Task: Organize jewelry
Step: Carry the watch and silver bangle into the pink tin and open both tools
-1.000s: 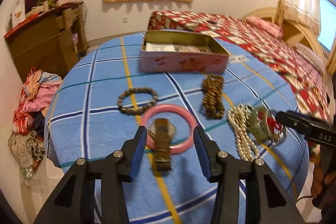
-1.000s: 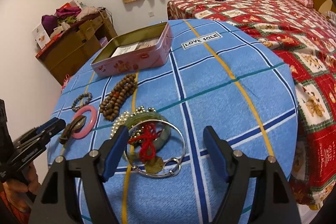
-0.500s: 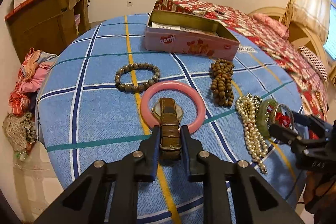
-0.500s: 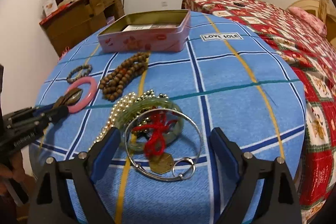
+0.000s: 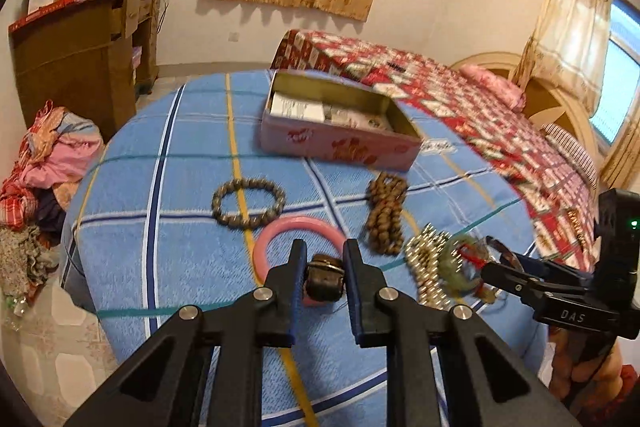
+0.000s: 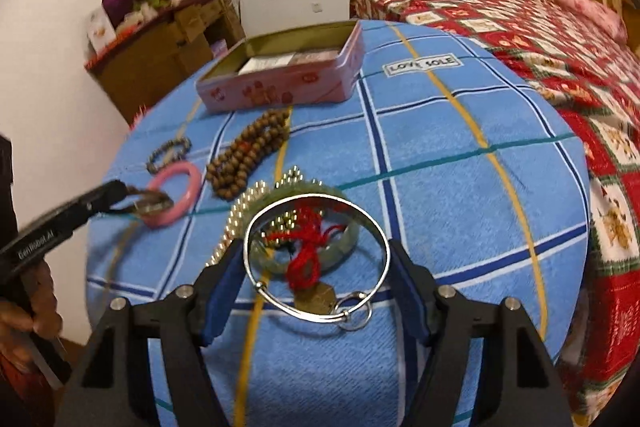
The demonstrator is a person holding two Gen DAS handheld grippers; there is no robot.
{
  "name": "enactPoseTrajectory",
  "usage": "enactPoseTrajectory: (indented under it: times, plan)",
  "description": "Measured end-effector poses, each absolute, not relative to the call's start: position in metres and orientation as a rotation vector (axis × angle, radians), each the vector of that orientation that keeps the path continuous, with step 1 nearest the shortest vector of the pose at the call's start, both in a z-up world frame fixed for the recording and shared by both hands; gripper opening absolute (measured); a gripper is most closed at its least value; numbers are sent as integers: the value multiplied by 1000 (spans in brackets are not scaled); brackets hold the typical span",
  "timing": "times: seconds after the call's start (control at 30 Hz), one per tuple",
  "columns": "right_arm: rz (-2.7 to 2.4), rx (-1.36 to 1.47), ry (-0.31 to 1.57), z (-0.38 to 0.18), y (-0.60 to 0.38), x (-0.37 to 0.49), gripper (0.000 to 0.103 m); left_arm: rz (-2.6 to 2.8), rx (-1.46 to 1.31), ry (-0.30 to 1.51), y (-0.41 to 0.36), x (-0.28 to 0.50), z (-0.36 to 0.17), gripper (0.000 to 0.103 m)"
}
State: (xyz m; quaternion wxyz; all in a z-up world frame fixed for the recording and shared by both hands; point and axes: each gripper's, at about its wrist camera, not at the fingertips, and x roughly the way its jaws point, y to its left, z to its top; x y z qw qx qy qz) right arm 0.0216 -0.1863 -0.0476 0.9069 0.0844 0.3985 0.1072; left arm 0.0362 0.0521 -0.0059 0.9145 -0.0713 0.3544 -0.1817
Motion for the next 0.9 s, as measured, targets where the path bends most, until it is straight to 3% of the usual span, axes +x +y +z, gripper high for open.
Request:
enactPoseTrajectory:
  times: [0.5, 0.9]
  plan:
    - [220, 204, 710, -15, -186, 42, 72, -431, -146, 647, 32, 50, 26, 18]
    - [213, 125, 586, 24, -171, 124, 72, -427, -137, 599, 17, 137, 53, 18]
